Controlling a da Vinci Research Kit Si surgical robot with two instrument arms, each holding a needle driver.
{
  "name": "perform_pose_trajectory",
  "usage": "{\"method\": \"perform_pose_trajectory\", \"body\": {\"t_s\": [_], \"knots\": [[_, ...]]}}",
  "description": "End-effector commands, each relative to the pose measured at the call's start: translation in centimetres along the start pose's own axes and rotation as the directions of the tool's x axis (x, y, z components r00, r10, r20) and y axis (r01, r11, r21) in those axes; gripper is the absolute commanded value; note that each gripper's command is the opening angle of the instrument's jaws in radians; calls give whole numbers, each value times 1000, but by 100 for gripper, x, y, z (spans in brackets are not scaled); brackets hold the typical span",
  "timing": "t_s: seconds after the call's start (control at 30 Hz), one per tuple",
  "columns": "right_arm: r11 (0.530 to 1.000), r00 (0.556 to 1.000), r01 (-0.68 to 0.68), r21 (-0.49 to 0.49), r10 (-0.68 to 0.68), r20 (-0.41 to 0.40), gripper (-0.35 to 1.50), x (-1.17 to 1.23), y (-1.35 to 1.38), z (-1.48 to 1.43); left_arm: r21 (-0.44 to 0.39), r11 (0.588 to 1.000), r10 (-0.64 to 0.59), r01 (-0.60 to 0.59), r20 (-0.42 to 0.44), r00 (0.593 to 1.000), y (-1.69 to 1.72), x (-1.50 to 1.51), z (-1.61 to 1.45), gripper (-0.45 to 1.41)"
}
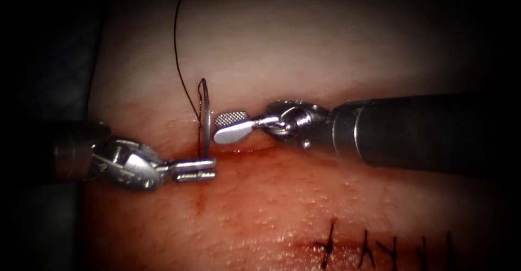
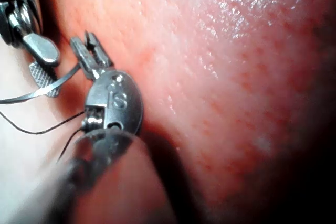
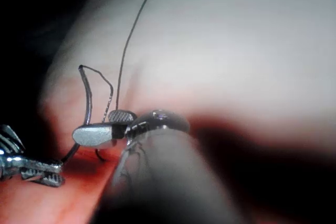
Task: Wound Closure
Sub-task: Pass the needle from the left to the right hand.
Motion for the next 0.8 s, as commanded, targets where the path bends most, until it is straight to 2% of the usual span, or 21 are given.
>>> {"method": "perform_pose_trajectory", "body": {"t_s": [0.03, 0.17, 0.47, 0.57, 0.73, 0.8], "knots": [[1000, 1000, -16, 11, 17, -14, 123, 2, 5, 11, 0, 1000, 2, -2, -3, 1000, 1, -4, 7, -45], [999, 999, -30, 12, 30, -19, 128, 4, 4, 13, 1, 1000, 8, -8, -3, 1000, 1, -4, 8, -45], [999, 999, -37, 12, 37, -25, 126, 3, 1, 21, 4, 1000, 7, -7, 1, 1000, 1, -4, 12, -45], [999, 998, -48, 14, 49, -29, 108, 3, -1, 25, 4, 1000, 8, -8, 1, 1000, 1, -4, 13, -45], [999, 998, -48, 14, 49, -35, 93, 3, -1, 29, 4, 1000, 9, -9, 1, 1000, 2, -3, 13, -45], [999, 998, -48, 14, 49, -35, 81, 3, -1, 29, 4, 1000, 9, -9, 1, 1000, 3, -3, 13, -45]]}}
